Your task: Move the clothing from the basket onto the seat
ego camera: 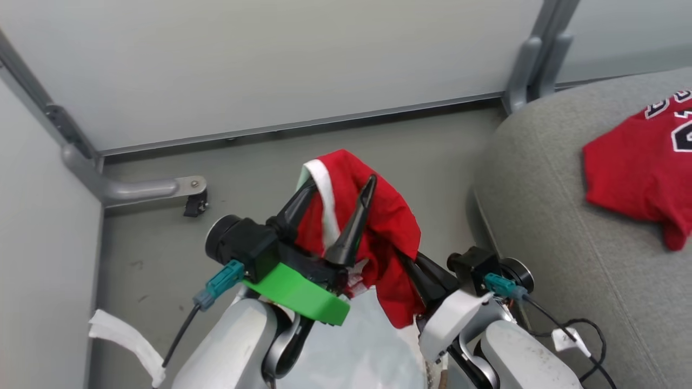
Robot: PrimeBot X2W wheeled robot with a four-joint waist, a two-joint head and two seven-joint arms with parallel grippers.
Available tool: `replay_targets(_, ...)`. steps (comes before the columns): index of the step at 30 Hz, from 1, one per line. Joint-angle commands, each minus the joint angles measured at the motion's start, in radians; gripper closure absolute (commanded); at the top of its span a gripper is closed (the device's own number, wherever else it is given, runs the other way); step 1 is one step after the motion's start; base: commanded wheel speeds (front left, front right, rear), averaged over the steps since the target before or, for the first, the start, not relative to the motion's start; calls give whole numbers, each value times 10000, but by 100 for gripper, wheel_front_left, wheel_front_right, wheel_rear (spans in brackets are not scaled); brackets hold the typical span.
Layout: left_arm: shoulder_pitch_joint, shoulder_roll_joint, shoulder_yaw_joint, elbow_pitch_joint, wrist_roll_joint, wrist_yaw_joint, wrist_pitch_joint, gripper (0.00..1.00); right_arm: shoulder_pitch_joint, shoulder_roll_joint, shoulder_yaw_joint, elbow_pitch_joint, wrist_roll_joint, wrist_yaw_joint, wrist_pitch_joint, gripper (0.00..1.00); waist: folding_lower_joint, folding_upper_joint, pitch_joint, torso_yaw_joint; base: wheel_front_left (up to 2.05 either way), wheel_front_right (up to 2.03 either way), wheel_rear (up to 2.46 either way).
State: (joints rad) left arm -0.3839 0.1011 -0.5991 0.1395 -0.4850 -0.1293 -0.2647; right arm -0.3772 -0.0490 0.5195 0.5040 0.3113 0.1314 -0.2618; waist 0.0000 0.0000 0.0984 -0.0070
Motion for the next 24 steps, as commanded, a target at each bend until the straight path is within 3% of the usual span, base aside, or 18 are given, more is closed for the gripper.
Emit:
replay_targets(1,132,47,122,8,154,-25,9,0,236,-44,-140,-193,38,-12,-49,100,0,0,115,-681,0,0,0)
replay_targets(10,686,239,626,167,523,-25,9,0,1264,-39,-801,-1410,36,-12,-48,100,0,0,210,-3323,0,0,0)
replay_targets(16,885,347,776,398,667,-25,9,0,1869,-35,-1776,-2220,106,-12,-48,100,0,0,282,-4859,0,0,0)
replay_targets(18,923,372,810,432,690,-25,9,0,2068,-32,-2058,-2385,89,-12,-48,100,0,0,318,-5256,0,0,0)
replay_targets(24,477,424,226,665,470,-25,9,0,2832,-21,-3292,-3176,105,-12,-48,100,0,0,581,-5443,0,0,0)
